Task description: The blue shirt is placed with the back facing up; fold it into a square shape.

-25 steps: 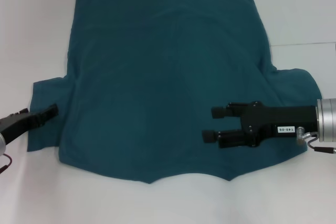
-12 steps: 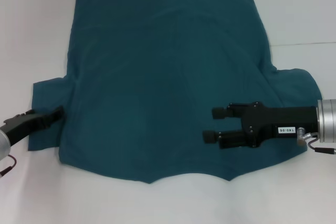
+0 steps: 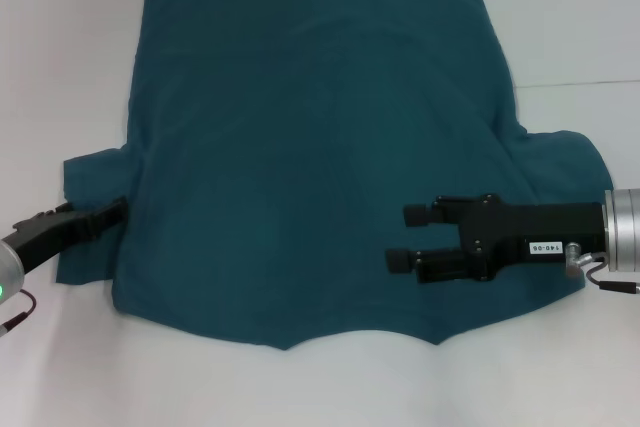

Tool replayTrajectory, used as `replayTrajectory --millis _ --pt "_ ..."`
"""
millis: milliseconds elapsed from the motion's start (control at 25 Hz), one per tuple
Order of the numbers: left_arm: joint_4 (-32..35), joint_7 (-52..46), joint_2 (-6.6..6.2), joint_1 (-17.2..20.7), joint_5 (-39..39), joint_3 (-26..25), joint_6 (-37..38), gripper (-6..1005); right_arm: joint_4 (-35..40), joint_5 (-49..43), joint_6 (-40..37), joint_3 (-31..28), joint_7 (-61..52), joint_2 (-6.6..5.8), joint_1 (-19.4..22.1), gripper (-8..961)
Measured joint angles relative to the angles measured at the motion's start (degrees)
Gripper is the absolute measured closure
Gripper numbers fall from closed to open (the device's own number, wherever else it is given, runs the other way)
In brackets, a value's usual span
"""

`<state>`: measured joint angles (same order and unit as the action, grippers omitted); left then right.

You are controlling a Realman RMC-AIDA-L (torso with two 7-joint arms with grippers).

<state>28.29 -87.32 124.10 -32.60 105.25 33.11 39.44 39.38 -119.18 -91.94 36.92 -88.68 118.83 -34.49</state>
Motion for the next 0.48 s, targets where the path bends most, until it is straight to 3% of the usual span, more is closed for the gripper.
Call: replayTrajectory --millis 280,480 --pt "0.02 0.02 0.0 -0.01 -0.04 0.07 -0.17 127 0.0 0.0 0.0 0.0 0.0 0.0 -0.14 53" --pt "0.1 -0.11 0.0 -0.01 0.42 0.12 -0.06 226 0.0 0.0 0.0 0.0 0.0 0.0 -0.14 53"
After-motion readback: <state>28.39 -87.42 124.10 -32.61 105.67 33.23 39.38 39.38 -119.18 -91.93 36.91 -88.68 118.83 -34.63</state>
